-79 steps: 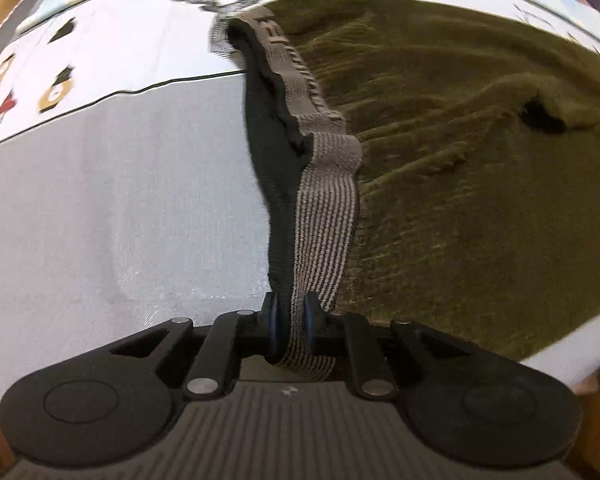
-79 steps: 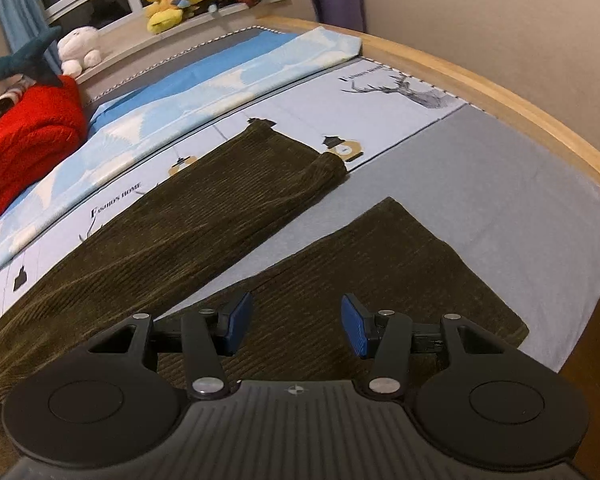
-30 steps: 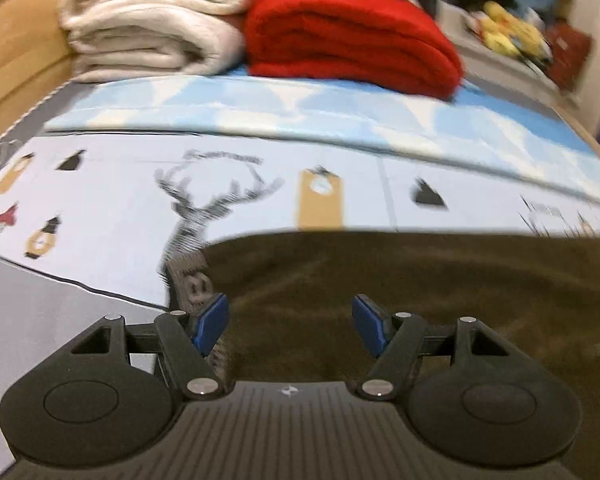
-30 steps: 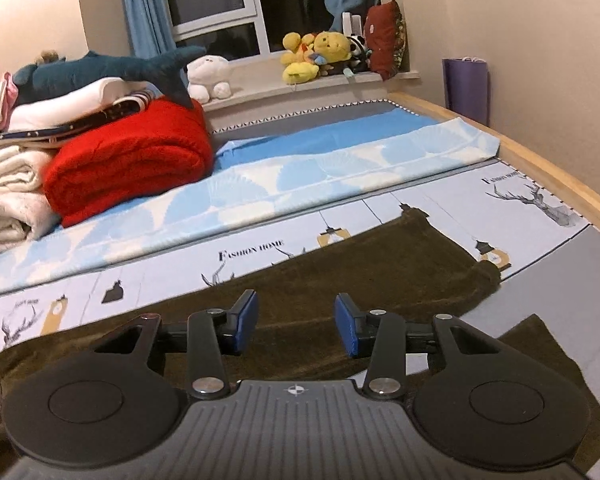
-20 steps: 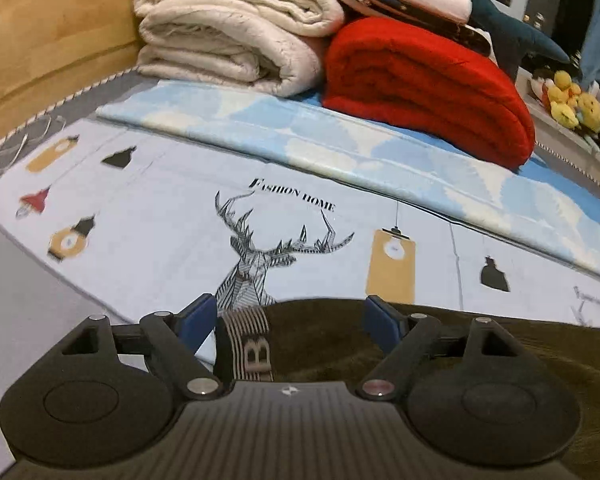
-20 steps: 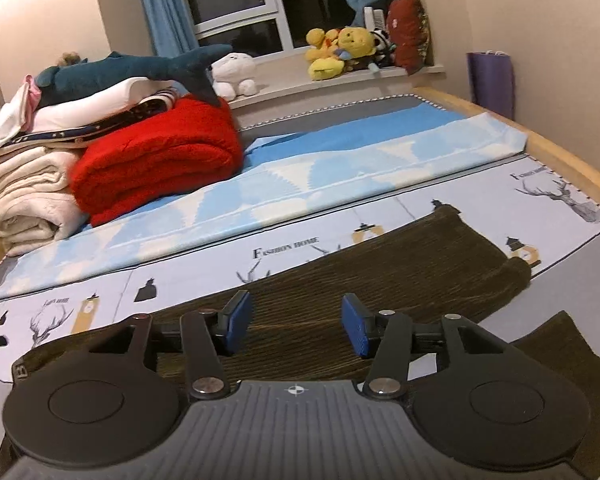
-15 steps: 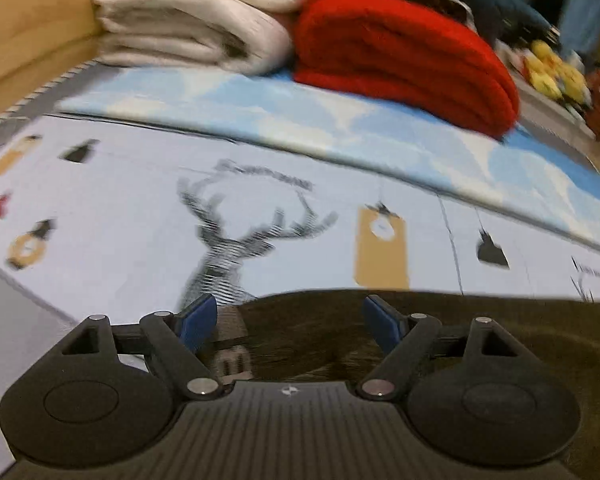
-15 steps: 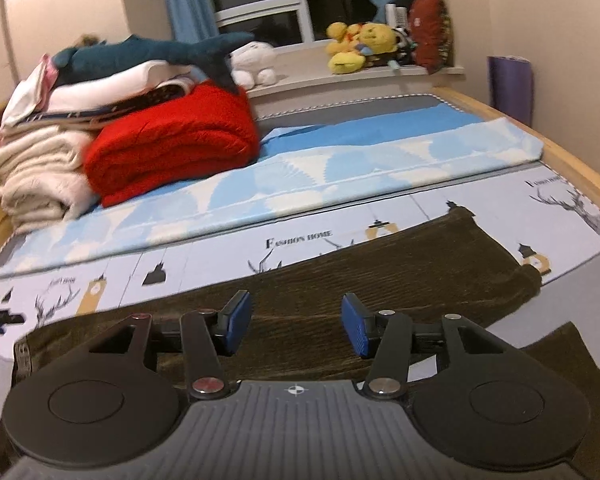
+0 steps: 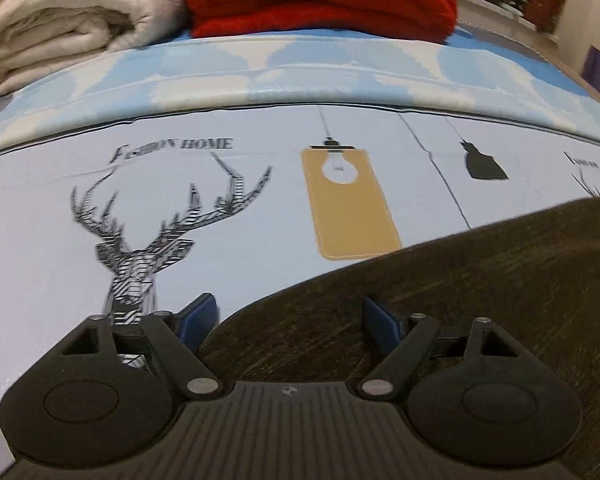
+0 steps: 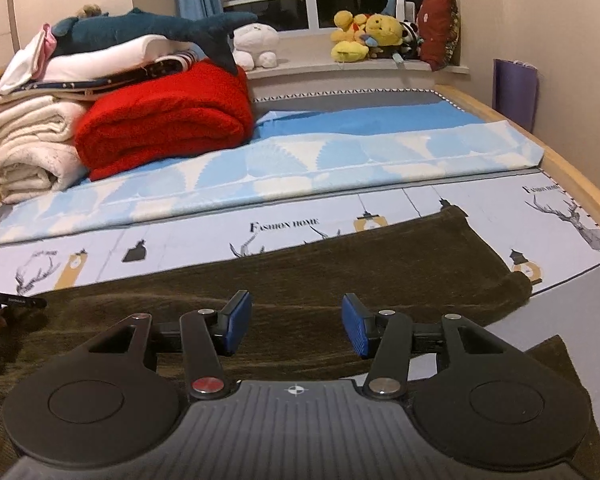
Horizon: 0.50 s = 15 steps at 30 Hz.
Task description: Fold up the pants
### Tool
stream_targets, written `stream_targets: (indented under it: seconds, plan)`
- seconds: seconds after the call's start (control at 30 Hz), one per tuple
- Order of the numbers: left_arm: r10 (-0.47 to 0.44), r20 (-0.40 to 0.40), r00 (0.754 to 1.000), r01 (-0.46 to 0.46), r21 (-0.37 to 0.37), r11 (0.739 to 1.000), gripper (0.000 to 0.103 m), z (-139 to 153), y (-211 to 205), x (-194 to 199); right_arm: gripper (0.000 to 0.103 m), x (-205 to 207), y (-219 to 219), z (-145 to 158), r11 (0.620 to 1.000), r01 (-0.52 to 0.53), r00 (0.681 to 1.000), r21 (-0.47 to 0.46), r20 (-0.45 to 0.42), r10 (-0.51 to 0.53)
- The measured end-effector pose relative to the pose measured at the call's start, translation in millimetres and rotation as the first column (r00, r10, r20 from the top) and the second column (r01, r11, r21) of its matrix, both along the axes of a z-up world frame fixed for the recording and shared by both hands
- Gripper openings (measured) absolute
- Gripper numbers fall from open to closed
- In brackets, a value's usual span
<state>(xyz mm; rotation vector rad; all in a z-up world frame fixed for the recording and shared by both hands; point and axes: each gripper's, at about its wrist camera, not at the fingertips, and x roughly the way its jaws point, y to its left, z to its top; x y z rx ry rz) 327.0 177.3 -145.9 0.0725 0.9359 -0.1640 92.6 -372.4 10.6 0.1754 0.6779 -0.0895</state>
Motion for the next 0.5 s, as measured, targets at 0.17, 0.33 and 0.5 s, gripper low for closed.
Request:
stream_targets:
  seconds: [0.17, 0.33, 0.5]
  plan:
    - [-0.093, 0.000, 0.996, 0.093, -0.006, 0.996, 0.006, 12, -11, -6, 0.052, 1, -6, -5, 1.000, 0.016, 1.000, -0.012, -0.020, -0.016]
    - [-0.132, 0.047, 0.990, 0.130, 0.052, 0.990, 0.003, 47, -27, -35, 0.051, 3, -9, -9, 0.999, 0.033, 0.998, -0.013, -0.044, -0.033]
    - [-0.218, 0.055, 0.974, 0.204, 0.184, 0.961, 0.003, 89, -60, -94, 0.047, 2, -9, -18, 0.999, 0.037, 0.993, -0.015, -0.108, -0.038]
